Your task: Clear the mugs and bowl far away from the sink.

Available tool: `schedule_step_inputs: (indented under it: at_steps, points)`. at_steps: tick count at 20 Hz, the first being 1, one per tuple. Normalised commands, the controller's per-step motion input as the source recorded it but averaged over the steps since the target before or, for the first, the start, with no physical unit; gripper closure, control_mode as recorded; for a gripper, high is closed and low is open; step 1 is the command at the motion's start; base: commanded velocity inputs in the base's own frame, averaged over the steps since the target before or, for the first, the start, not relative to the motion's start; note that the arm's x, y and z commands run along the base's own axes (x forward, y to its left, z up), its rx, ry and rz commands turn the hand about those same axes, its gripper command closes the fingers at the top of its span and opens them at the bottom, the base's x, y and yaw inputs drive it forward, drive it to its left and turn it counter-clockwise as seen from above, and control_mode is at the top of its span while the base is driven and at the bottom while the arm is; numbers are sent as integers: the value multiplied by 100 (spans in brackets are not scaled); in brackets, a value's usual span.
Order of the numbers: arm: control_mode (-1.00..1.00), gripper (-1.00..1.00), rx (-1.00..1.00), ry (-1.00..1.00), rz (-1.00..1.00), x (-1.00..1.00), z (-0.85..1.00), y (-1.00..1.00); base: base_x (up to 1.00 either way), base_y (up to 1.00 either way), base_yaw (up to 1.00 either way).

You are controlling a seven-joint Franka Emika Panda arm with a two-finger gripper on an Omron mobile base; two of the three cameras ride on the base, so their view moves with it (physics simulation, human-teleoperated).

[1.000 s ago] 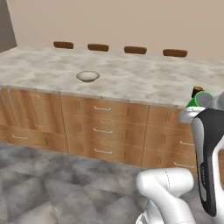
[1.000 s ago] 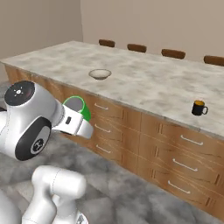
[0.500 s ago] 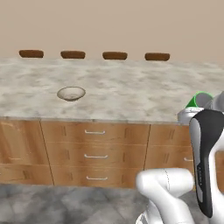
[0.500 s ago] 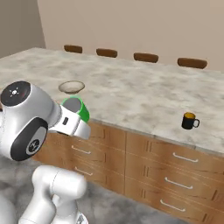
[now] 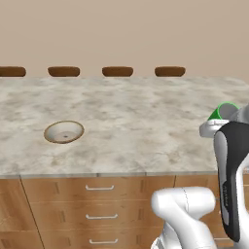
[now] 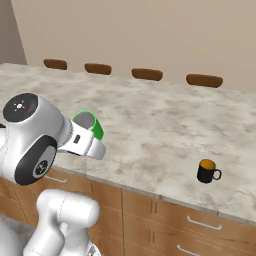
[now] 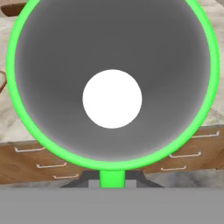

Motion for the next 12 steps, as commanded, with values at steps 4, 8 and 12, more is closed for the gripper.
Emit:
schedule_step_inputs:
  at_steps: [4,8,12]
  points:
    - [100,100,0,0,0,0,0,0,100,54,-6]
    - [100,100,0,0,0,0,0,0,100,50,-3]
    - [100,100,0,0,0,0,0,0,98,40,-35]
